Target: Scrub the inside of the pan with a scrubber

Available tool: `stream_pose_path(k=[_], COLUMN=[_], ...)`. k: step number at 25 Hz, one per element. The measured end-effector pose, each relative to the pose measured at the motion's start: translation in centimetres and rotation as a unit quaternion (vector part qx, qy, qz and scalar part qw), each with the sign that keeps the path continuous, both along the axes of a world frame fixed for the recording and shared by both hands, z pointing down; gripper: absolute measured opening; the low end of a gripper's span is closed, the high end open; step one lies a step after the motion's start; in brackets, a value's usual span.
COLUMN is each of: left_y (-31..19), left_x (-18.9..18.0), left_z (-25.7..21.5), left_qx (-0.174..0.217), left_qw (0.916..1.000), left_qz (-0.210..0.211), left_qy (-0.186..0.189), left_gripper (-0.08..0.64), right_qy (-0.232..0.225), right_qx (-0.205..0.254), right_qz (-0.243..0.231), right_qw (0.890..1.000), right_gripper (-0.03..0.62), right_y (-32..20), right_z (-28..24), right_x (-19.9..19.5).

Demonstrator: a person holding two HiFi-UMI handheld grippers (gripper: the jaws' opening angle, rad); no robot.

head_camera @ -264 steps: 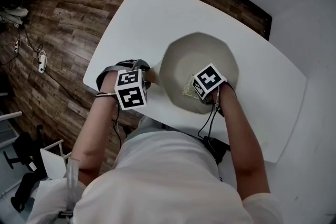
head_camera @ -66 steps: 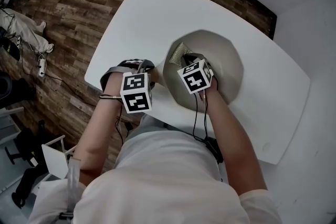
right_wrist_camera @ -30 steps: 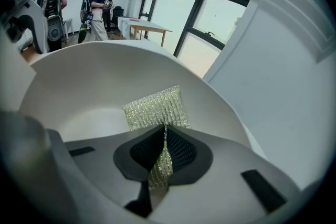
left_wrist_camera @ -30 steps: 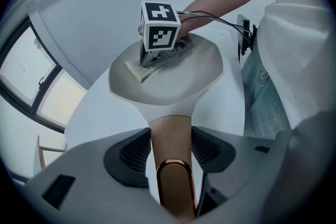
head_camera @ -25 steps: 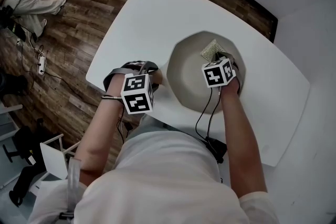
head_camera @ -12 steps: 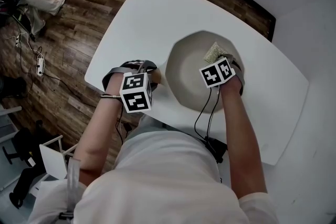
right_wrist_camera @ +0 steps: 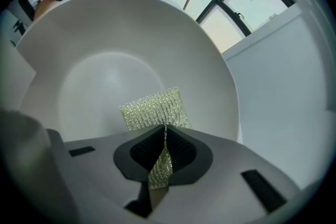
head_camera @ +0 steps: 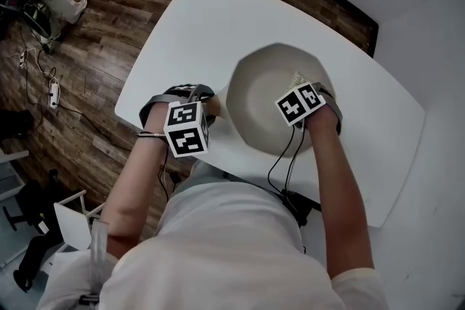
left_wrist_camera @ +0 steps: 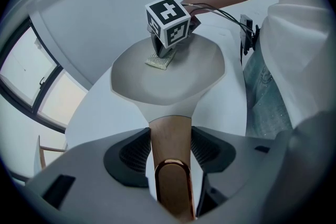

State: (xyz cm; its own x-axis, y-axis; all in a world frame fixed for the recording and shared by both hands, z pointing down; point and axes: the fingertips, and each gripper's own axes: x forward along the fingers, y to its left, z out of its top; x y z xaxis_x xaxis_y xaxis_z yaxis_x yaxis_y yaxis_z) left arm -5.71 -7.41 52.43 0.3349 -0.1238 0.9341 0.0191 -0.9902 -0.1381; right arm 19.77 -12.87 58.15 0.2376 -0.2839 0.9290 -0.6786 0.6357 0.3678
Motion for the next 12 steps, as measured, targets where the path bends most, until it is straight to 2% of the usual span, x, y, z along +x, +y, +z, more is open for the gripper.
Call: stream_pose_path(k=[4, 12], left_y=[-0.1, 0.0], left_x=[0.0, -0.1], left_z=[0.0, 0.0], left_qx=[-0.001, -0.001], left_qw=[1.0, 1.0], left_qz=[0.0, 0.0], left_qy=[-0.003, -0.003], left_gripper=[0.238, 0.238], right_qy=[0.01, 0.02], right_qx=[-0.056, -0.137], right_qz=[-0.013, -0.033], right_qw=[0.998, 0.99], right_gripper=[0.028, 0.028], right_y=[1.6, 4.4], right_z=[0.5, 1.0], right_x=[0.2, -0.2])
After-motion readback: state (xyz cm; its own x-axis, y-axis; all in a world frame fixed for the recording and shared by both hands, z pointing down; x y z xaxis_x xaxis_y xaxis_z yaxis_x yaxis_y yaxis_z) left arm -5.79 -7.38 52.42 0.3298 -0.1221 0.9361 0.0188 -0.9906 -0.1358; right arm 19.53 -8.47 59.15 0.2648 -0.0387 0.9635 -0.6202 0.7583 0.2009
